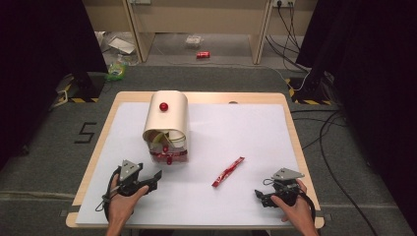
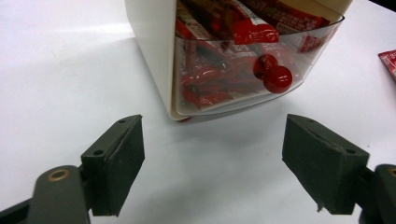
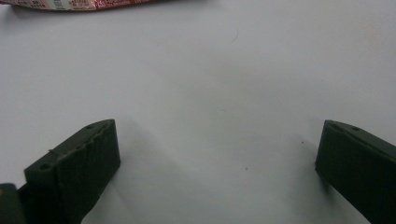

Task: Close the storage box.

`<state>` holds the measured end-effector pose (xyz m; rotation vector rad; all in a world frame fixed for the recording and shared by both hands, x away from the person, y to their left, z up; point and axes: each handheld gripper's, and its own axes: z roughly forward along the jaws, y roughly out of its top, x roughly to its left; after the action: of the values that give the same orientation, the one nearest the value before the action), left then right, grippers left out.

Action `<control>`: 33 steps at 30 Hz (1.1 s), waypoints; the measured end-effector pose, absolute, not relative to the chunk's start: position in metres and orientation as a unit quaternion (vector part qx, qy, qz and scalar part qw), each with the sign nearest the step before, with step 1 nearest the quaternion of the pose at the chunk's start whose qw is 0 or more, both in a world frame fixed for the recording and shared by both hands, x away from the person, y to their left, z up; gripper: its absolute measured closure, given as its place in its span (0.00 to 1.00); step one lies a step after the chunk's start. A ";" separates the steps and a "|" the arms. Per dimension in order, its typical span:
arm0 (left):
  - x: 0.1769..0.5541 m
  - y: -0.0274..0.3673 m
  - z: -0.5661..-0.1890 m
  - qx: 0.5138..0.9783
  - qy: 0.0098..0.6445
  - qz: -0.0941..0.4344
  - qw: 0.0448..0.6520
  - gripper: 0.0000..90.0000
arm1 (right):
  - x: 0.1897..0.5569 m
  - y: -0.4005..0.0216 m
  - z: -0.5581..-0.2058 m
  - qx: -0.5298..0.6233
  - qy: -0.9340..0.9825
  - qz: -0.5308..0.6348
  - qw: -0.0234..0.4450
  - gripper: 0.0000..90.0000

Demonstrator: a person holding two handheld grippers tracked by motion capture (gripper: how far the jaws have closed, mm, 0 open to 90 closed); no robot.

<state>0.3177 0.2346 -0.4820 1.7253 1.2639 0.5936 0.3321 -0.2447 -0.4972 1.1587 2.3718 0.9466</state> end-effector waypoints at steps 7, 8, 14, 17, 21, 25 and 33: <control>0.309 0.234 -0.482 0.701 0.502 0.237 0.448 0.22 | 0.332 -0.245 -0.497 0.407 0.834 0.333 0.168 0.00; 0.308 0.234 -0.481 0.702 0.501 0.237 0.447 0.22 | 0.332 -0.245 -0.497 0.407 0.834 0.333 0.168 0.00; 0.302 0.235 -0.481 0.702 0.498 0.235 0.452 0.22 | 0.332 -0.245 -0.497 0.407 0.834 0.333 0.168 0.00; 0.299 0.235 -0.482 0.704 0.496 0.234 0.452 0.22 | 0.332 -0.245 -0.497 0.407 0.834 0.333 0.168 0.00; 0.296 0.233 -0.485 0.707 0.492 0.230 0.452 0.22 | 0.332 -0.245 -0.497 0.407 0.834 0.333 0.168 0.00; 0.291 0.233 -0.488 0.712 0.489 0.225 0.452 0.22 | 0.332 -0.245 -0.497 0.407 0.834 0.333 0.168 0.00; 0.279 0.226 -0.488 0.726 0.468 0.219 0.455 0.22 | 0.332 -0.245 -0.497 0.407 0.834 0.333 0.168 0.00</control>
<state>0.2794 0.2262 -0.4884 1.7909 1.1537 0.5394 0.3321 -0.2446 -0.4972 1.1587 2.3713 0.9470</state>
